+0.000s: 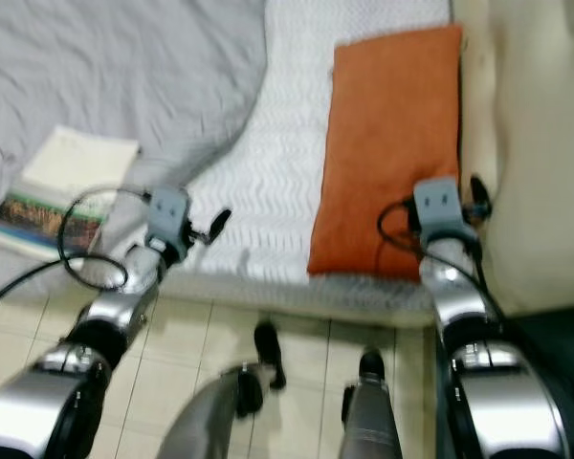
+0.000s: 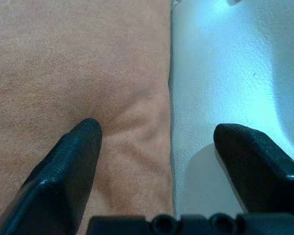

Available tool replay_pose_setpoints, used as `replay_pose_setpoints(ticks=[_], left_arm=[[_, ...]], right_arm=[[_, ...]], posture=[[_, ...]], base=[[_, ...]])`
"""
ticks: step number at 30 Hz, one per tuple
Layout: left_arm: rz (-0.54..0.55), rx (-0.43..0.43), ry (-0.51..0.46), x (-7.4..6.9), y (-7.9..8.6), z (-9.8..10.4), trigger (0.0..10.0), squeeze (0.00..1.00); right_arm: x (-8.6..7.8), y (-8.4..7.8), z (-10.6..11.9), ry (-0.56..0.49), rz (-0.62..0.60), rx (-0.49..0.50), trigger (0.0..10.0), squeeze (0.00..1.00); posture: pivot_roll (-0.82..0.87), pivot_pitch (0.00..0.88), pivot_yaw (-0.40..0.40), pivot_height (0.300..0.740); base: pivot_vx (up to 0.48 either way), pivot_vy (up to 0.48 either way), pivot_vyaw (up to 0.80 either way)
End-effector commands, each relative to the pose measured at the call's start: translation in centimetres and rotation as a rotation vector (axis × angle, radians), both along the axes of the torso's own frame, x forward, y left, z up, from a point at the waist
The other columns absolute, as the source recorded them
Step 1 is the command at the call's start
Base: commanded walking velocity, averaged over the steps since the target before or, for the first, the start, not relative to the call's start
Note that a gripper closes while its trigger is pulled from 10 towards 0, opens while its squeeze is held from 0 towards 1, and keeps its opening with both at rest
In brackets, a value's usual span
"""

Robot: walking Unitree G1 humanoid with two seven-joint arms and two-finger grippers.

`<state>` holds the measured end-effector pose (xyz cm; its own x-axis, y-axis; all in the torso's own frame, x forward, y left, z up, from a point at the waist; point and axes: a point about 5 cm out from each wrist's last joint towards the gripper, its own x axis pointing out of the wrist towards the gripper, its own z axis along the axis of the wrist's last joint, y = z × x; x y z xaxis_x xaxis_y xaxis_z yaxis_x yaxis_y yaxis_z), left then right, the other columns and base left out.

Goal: Clean up the room

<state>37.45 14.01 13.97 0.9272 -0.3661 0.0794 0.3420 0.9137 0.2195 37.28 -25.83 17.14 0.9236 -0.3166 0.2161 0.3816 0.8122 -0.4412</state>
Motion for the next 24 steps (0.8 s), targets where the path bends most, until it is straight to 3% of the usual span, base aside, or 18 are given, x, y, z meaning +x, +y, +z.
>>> replay_pose_setpoints(ticks=[1, 3, 6, 11, 12, 15, 16, 24], left_arm=[[-0.024, 0.012, -0.011, -1.6, 1.3, -1.2, 10.0, 1.0], [-0.024, 0.012, -0.011, -1.6, 1.3, -1.2, 10.0, 1.0], [-0.052, 0.014, -0.01, -4.8, 2.2, -2.9, 10.0, 1.0], [-0.035, 0.006, 0.0, -5.9, 2.3, -3.6, 10.0, 1.0], [0.001, -0.017, 0.019, -6.7, 2.3, -4.5, 10.0, 1.0], [0.035, -0.056, 0.037, -7.8, 2.1, -5.1, 10.0, 1.0], [0.033, -0.075, 0.03, -8.4, 1.5, -5.2, 10.0, 1.0], [-0.036, -0.121, -0.03, -9.3, -1.9, -3.9, 10.0, 1.0]], right_arm=[[-1.4, -1.0, -1.0, -0.034, -0.047, 0.008, 10.0, 1.0], [-1.4, -1.0, -1.0, -0.034, -0.047, 0.008, 10.0, 1.0], [-3.9, -1.0, 0.4, -0.182, -0.026, -0.114, 10.0, 1.0], [-5.3, -1.5, 1.0, -0.238, -0.05, -0.132, 10.0, 1.0], [-6.6, -1.4, 0.3, -0.245, -0.046, -0.077, 10.0, 1.0], [-8.4, -0.7, -0.9, -0.222, -0.019, 0.003, 10.0, 1.0], [-9.5, -0.1, -2.0, -0.2, 0.01, 0.05, 10.0, 1.0], [-13.3, 2.0, -6.0, -0.091, 0.047, 0.238, 10.0, 1.0]], posture=[[-0.15, 0.384, 0.11, 0.74], [-0.15, 0.384, 0.11, 0.74], [-0.14, 0.233, 0.088, 0.74], [-0.14, 0.166, 0.08, 0.74], [-0.14, 0.065, 0.069, 0.74], [-0.14, 0.049, 0.068, 0.74], [-0.13, 0.0, 0.06, 0.74], [-0.12, 0.0, 0.049, 0.74]], base=[[0.0, 0.0, 0.0], [0.0, 0.0, 0.0], [0.0, 0.0, 0.0], [0.0, 0.0, 0.0], [0.0, 0.0, 0.0], [0.0, 0.0, 0.0], [0.0, 0.0, 0.0], [0.0, 0.0, 0.0]])
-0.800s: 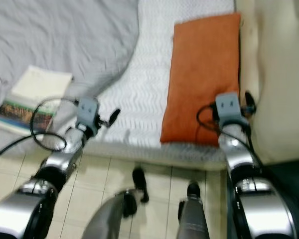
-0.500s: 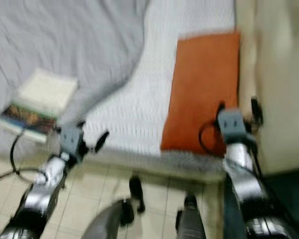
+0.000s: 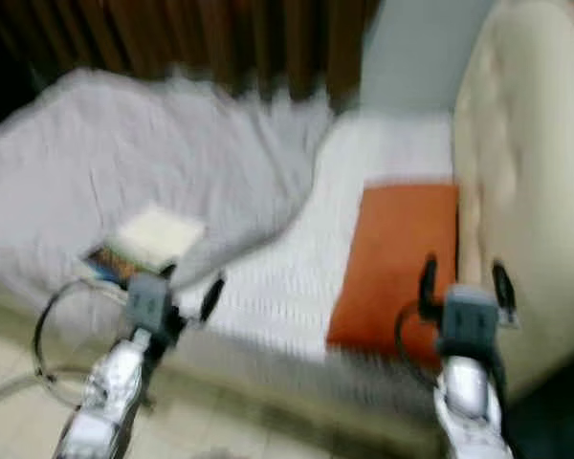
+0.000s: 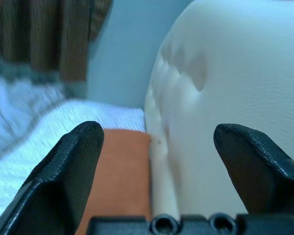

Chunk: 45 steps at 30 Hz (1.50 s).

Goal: Clean up the room

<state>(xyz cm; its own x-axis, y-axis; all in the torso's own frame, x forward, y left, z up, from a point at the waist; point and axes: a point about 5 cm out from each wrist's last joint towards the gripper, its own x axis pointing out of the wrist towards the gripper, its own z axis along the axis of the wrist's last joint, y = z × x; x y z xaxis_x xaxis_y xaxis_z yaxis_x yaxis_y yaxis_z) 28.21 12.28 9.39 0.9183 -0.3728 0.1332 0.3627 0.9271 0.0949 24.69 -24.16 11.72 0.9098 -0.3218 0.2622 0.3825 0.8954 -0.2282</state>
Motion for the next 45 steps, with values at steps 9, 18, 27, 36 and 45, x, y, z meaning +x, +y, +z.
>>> replay_pose_setpoints(ticks=[9, 18, 27, 36, 45], left_arm=[[0.142, -0.061, 0.181, -1.4, 1.5, -3.6, 10.0, 0.0], [-0.002, -0.075, 0.262, -0.1, -0.3, -4.1, 10.0, 0.0], [0.025, -0.086, 0.276, 0.0, 0.5, -4.3, 10.0, 0.0], [0.056, -0.066, 0.273, 0.3, 2.1, -4.2, 10.0, 0.0], [0.056, -0.086, 0.287, -1.5, 2.0, -5.0, 10.0, 0.0]], right_arm=[[-2.5, 2.2, -4.9, 0.252, 0.152, 0.243, 10.0, 0.0], [-0.4, 2.2, -5.4, 0.306, 0.193, 0.224, 10.0, 0.0], [-0.1, 3.1, -5.6, 0.322, 0.231, 0.207, 10.0, 0.0], [0.0, 3.4, -5.8, 0.339, 0.247, 0.205, 10.0, 0.0], [-1.0, 2.8, -6.5, 0.387, 0.272, 0.186, 10.0, 0.0]], posture=[[-0.16, 0.0, 0.067, 0.74], [-0.16, 0.0, 0.077, 0.74], [-0.16, 0.0, 0.081, 0.74], [-0.14, 0.0, 0.074, 0.74], [-0.11, 0.0, 0.013, 0.74]], base=[[0.0, 0.0, 0.0], [0.0, 0.366, -0.06], [0.0, 0.48, -0.74], [0.0, 0.48, 0.0], [0.0, 0.48, 0.0]])
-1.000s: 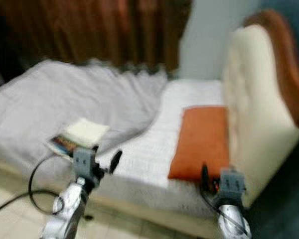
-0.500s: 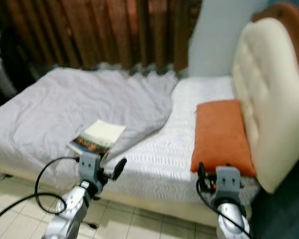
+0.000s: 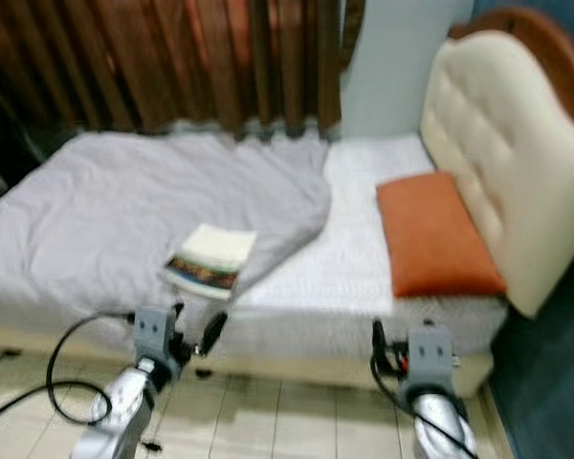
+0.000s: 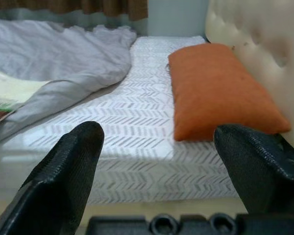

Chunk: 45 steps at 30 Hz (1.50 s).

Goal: Clean up the room

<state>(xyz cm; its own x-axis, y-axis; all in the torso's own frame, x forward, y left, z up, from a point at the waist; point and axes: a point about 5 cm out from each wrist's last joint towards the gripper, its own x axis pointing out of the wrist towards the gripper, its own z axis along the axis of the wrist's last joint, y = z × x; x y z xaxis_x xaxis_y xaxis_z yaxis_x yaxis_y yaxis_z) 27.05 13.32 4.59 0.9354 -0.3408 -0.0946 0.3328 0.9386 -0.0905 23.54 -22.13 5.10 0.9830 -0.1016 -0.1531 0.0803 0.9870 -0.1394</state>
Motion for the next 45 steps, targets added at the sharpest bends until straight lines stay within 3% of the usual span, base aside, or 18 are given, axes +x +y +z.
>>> replay_pose_setpoints(ticks=[1, 4, 5, 6, 7, 12, 15, 17, 22, 24, 28, 29, 35, 45], left_arm=[[0.024, 0.001, 0.004, -0.7, 0.9, -0.2, 10.0, 0.0], [0.034, 0.0, -0.065, -1.8, 0.5, 0.5, 10.0, 0.0], [0.045, 0.06, -0.169, -3.6, 1.0, 2.1, 10.0, 0.0], [0.045, 0.06, -0.169, -3.6, 1.0, 2.1, 10.0, 0.0], [0.076, 0.085, -0.22, -4.5, 1.8, 3.2, 10.0, 0.0], [0.088, 0.119, -0.238, -3.8, 2.7, 3.2, 10.0, 0.0], [0.065, 0.187, -0.238, -2.8, 3.1, 2.1, 10.0, 0.0], [0.05, 0.198, -0.227, -2.9, 3.0, 1.9, 10.0, 0.0], [-0.051, 0.201, -0.207, -4.1, 1.7, 1.5, 10.0, 0.0], [-0.034, 0.2, -0.197, -3.9, 1.9, 1.4, 10.0, 0.0], [0.111, 0.154, -0.126, -2.6, 3.0, 1.1, 10.0, 0.0], [0.177, 0.089, -0.102, -2.6, 3.2, 1.6, 10.0, 0.0], [0.162, 0.051, -0.107, -2.9, 2.8, 2.0, 10.0, 0.0], [0.143, 0.087, -0.064, -2.4, 2.5, 1.3, 10.0, 0.0]], right_arm=[[0.1, 0.7, 0.2, -0.011, 0.04, -0.002, 10.0, 0.0], [-0.4, 0.6, 0.8, -0.07, 0.065, -0.005, 10.0, 0.0], [-1.8, 0.0, 1.0, -0.101, 0.031, 0.082, 10.0, 0.0], [-1.8, 0.0, 1.0, -0.101, 0.031, 0.082, 10.0, 0.0], [-2.7, -0.3, 0.8, -0.113, 0.012, 0.147, 10.0, 0.0], [-0.9, -0.6, 0.2, -0.125, -0.01, 0.17, 10.0, 0.0], [1.9, 0.6, 0.3, -0.144, 0.041, 0.215, 10.0, 0.0], [2.5, 1.7, 1.0, -0.171, 0.089, 0.24, 10.0, 0.0], [2.4, 3.7, 0.9, -0.165, 0.175, 0.236, 10.0, 0.0], [2.4, 3.9, 0.8, -0.157, 0.189, 0.21, 10.0, 0.0], [2.5, 3.8, 0.7, -0.16, 0.208, 0.171, 10.0, 0.0], [2.0, 3.5, 0.6, -0.149, 0.208, 0.158, 10.0, 0.0], [1.2, 3.2, 0.2, -0.127, 0.19, 0.165, 10.0, 0.0], [2.1, 3.6, 0.5, -0.133, 0.194, 0.134, 10.0, 0.0]], posture=[[-0.1, 0.0, 0.003, 0.74], [-0.1, 0.0, -0.014, 0.74], [-0.08, 0.0, -0.021, 0.74], [-0.08, 0.0, -0.021, 0.74], [-0.07, 0.0, -0.019, 0.74], [-0.05, 0.0, -0.014, 0.74], [-0.03, 0.0, -0.018, 0.74], [-0.03, 0.0, -0.027, 0.74], [0.0, 0.0, -0.045, 0.74], [0.0, 0.0, -0.044, 0.74], [0.01, 0.0, -0.045, 0.74], [0.01, 0.0, -0.045, 0.74], [0.02, 0.0, -0.04, 0.74], [0.0, 0.0, -0.032, 0.74]], base=[[0.0, 0.48, -0.59], [0.0, 0.48, -0.8], [0.0, 0.48, -0.47], [0.0, 0.48, -0.47], [0.0, 0.48, 0.0], [0.0, 0.48, 0.0], [0.0, 0.48, 0.0], [0.0, 0.48, 0.0], [0.0, 0.48, 0.0], [0.0, 0.48, 0.0], [0.0, 0.12, 0.0], [0.0, 0.0, 0.0], [0.19, 0.143, 0.0], [0.413, 0.244, -0.48]])
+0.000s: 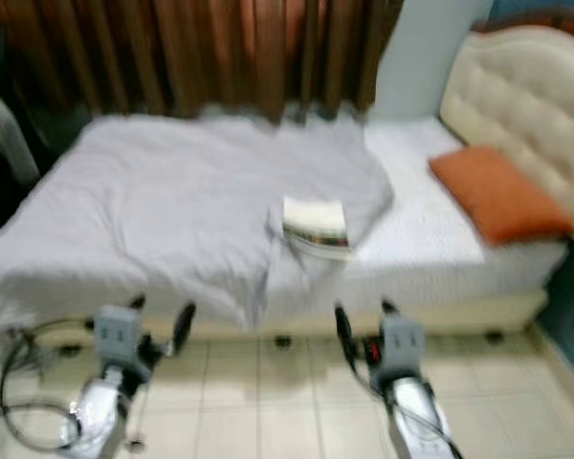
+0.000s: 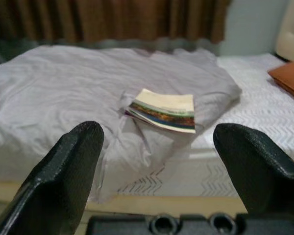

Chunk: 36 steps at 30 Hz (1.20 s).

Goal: Clean up the room

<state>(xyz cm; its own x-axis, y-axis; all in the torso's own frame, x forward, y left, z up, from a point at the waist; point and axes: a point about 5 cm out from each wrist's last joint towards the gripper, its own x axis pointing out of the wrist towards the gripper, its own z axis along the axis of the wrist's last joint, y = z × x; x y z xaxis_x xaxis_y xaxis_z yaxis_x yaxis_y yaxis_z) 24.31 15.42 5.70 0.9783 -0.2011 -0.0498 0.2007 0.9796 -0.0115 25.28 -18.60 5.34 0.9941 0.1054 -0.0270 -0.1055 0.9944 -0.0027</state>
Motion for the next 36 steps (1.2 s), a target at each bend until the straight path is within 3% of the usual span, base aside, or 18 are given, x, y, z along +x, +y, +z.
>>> replay_pose_setpoints(ticks=[1, 3, 11, 19, 24, 28, 32, 36], left_arm=[[0.008, 0.021, 0.0, 0.6, 0.4, 0.2, 10.0, 0.0], [0.017, 0.018, -0.005, 1.2, 0.4, 0.4, 10.0, 0.0], [0.001, 0.033, 0.009, 1.4, 0.2, 0.0, 10.0, 0.0], [-0.009, 0.042, -0.001, 2.1, 0.1, 0.2, 10.0, 0.0], [-0.018, 0.035, 0.001, 2.1, -0.4, 0.1, 10.0, 0.0], [-0.016, 0.033, 0.006, 1.9, -0.6, 0.0, 10.0, 0.0], [0.035, 0.082, 0.032, 1.8, -0.3, -0.7, 10.0, 0.0], [0.07, 0.03, 0.042, 1.8, -0.1, -0.8, 10.0, 0.0]], right_arm=[[0.4, 0.1, 0.3, -0.008, -0.001, -0.007, 10.0, 0.0], [0.7, 0.3, 0.4, -0.008, 0.008, -0.011, 10.0, 0.0], [1.0, 0.3, 0.4, -0.003, 0.015, -0.015, 10.0, 0.0], [1.2, 0.3, 0.1, 0.021, 0.005, -0.013, 10.0, 0.0], [1.2, 0.2, 0.0, 0.023, 0.008, -0.025, 10.0, 0.0], [1.3, 0.2, 0.0, 0.022, 0.011, -0.028, 10.0, 0.0], [1.3, 0.2, 0.0, 0.026, 0.013, -0.027, 10.0, 0.0], [1.3, 0.3, -0.1, 0.034, 0.022, -0.025, 10.0, 0.0]], posture=[[0.0, 0.0, -0.032, 0.74], [0.0, 0.0, -0.03, 0.74], [-0.02, 0.0, -0.019, 0.74], [-0.02, 0.0, -0.015, 0.74], [-0.03, 0.0, -0.011, 0.74], [-0.03, 0.0, -0.012, 0.74], [-0.03, 0.0, -0.011, 0.74], [-0.03, 0.0, -0.013, 0.74]], base=[[0.412, 0.24, 0.0], [0.412, 0.244, 0.0], [0.414, 0.242, 0.0], [0.414, 0.242, -0.8], [0.45, 0.0, -0.79], [0.456, 0.0, 0.0], [0.232, 0.0, 0.0], [0.158, -0.178, 0.0]])
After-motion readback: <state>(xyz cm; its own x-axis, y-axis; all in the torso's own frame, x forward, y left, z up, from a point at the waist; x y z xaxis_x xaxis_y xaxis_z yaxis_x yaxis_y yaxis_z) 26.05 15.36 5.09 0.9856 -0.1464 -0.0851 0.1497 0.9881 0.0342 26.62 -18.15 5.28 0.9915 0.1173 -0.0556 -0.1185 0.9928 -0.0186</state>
